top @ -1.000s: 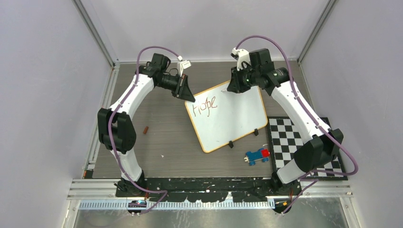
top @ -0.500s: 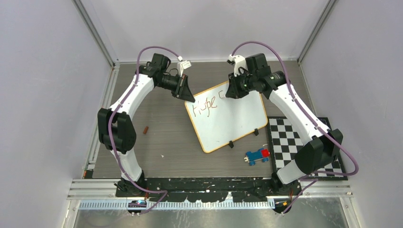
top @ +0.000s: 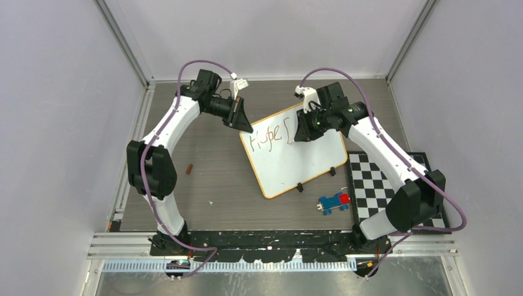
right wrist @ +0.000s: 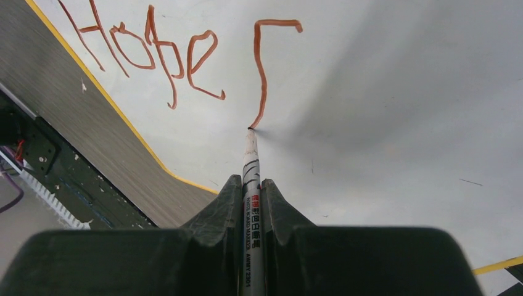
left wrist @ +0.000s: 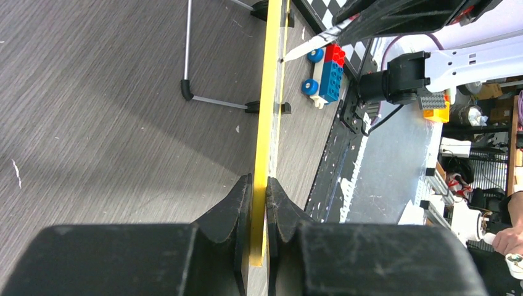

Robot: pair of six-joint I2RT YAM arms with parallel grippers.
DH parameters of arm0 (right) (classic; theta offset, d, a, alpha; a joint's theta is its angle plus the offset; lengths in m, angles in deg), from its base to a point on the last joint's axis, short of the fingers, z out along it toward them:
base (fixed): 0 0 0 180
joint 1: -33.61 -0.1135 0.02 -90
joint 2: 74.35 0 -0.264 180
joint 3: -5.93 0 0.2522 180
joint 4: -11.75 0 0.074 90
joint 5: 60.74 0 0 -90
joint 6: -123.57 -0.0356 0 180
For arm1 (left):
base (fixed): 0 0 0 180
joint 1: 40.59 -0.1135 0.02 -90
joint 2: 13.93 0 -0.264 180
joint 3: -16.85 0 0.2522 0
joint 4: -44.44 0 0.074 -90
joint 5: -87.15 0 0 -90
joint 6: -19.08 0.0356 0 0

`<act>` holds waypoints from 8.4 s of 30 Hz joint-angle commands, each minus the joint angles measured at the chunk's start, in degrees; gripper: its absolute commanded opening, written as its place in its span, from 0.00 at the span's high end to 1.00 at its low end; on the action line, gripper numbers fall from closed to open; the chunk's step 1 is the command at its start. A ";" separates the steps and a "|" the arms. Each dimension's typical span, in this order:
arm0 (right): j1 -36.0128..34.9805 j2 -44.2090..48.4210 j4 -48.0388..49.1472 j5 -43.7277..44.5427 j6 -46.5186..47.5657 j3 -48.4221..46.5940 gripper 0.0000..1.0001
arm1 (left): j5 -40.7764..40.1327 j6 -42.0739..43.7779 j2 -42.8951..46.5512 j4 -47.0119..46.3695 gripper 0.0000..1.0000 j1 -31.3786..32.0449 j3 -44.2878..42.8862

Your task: Write a sentence on the whiteboard

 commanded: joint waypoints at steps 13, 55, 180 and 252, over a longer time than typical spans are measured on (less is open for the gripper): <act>-1.39 0.07 1.08 -0.60 -0.51 -7.82 1.00 | -0.97 0.06 0.40 1.73 1.00 0.91 -1.07; 4.70 -1.17 1.29 -0.47 0.09 -9.59 1.00 | -1.04 -0.22 0.07 1.29 1.00 1.10 -0.89; 7.35 -2.54 1.05 3.90 2.42 -10.52 1.00 | -2.08 1.55 -1.38 3.23 1.00 1.18 -2.40; -16.33 5.51 22.53 2.12 -2.46 15.15 1.00 | 0.77 -10.74 3.20 -17.21 0.69 -1.23 13.21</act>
